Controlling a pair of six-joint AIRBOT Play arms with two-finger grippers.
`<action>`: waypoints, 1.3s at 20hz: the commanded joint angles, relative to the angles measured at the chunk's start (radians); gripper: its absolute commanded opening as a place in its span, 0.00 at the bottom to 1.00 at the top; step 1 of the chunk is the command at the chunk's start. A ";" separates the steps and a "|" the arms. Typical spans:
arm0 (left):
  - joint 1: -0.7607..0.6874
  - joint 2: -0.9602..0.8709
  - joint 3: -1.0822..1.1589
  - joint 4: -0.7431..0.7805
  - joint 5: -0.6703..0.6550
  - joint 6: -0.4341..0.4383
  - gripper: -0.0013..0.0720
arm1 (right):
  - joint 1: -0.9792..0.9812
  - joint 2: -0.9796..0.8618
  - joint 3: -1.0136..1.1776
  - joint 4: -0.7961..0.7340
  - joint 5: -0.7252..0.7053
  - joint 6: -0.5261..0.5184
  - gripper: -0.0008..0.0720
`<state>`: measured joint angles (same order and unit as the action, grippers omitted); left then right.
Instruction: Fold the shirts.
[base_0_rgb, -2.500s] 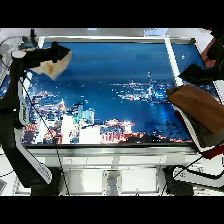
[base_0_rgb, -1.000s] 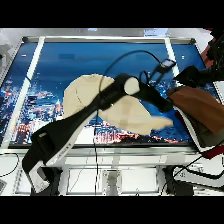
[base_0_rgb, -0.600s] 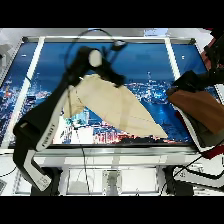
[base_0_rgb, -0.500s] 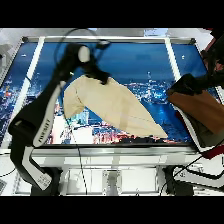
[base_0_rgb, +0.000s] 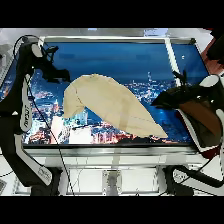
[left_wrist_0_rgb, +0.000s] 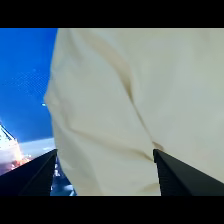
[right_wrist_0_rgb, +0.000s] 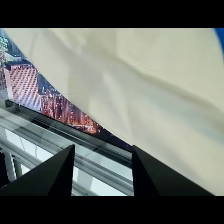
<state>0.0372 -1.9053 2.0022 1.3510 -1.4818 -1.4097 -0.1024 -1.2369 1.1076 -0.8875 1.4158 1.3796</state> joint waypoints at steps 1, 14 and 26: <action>0.045 -0.076 -0.001 0.018 0.008 0.052 0.97 | 0.119 0.061 -0.054 0.005 -0.107 0.065 0.58; 0.045 -0.218 0.036 -0.173 0.072 0.098 0.04 | 0.270 0.204 -0.054 -0.005 -0.200 0.173 0.58; 0.043 -0.007 0.065 -0.230 -0.014 0.103 0.04 | 0.328 0.204 -0.532 -0.222 -0.300 0.382 0.58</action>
<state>0.0814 -1.9606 2.0663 1.1267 -1.4704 -1.3041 0.2001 -1.0332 0.6998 -1.0882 1.2411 1.7248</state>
